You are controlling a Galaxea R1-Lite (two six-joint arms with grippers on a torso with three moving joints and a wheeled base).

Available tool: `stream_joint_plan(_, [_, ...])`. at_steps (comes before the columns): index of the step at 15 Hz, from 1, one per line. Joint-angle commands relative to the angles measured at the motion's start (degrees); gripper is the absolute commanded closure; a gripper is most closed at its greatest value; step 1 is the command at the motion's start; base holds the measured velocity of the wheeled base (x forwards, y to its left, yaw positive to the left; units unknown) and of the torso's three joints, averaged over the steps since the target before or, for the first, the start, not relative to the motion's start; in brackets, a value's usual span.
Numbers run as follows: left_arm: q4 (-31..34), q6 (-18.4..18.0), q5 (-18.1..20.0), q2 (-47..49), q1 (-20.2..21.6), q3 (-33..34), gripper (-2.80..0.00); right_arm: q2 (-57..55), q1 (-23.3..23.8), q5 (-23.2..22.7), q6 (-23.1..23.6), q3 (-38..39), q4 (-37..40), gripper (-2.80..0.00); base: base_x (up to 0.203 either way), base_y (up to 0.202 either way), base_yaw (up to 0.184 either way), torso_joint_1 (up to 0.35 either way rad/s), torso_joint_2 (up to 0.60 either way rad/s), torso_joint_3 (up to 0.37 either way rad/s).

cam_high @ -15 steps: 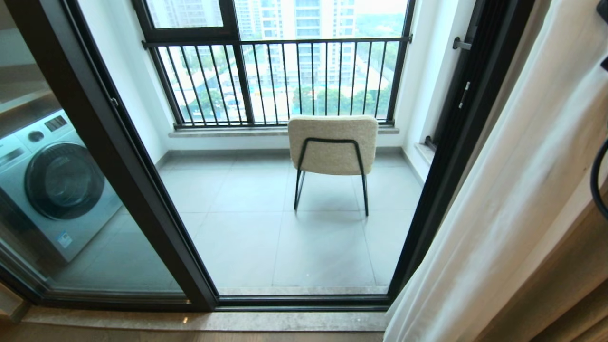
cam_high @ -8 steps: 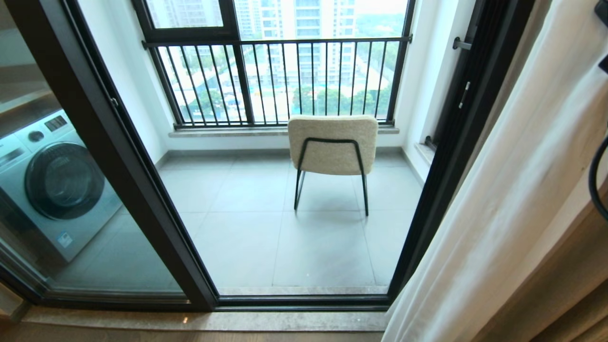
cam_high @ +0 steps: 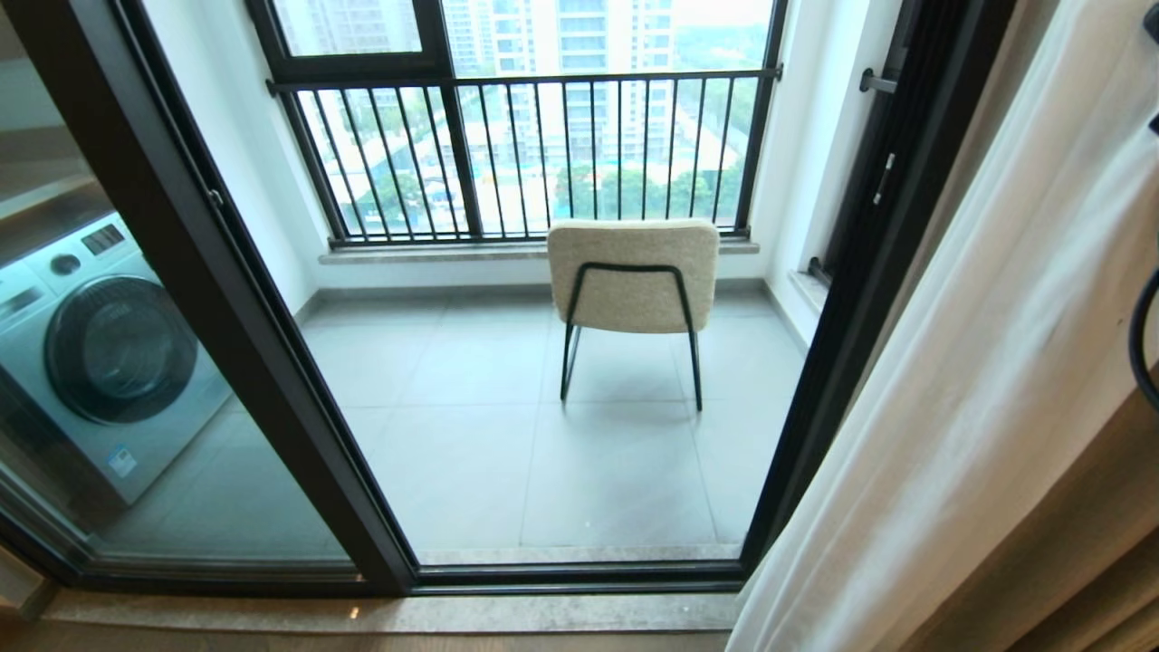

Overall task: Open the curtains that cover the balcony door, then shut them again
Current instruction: Close the inner curtains on both sides

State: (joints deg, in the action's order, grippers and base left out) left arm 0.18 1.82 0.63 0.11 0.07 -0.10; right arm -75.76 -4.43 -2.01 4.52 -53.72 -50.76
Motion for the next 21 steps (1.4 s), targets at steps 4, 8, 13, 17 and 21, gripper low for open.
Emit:
stream_joint_plan(4, [-0.01,0.03,-0.02,-0.02,0.01,0.01,0.0,0.0,-0.05,-0.1,0.05,0.11,-0.21,0.0,0.0,0.19,0.002,0.003,0.0,0.002])
stream_joint_plan(8, [-0.01,0.03,-0.02,-0.02,0.01,0.01,0.0,-0.09,-0.14,-0.1,0.14,0.02,-0.3,0.0,0.0,0.193,-0.001,0.002,0.0,0.001])
stream_joint_plan(13, [-0.01,0.03,-0.02,-0.02,0.01,0.01,0.0,-2.45,-0.14,-0.19,-0.04,-0.68,-3.64,0.0,0.0,0.192,-0.001,0.002,0.0,0.005])
stream_joint_plan(17, [-0.01,0.12,-0.02,-0.02,0.01,0.01,0.0,-4.65,-0.37,-0.19,-0.73,-1.59,-5.24,0.0,0.0,0.189,0.002,0.006,0.0,0.002])
stream_joint_plan(21, [-0.01,0.12,-0.02,-0.02,0.01,0.01,0.0,-7.69,-1.44,-0.19,-3.54,-4.41,-7.23,0.0,0.0,0.188,0.002,0.004,0.0,0.001])
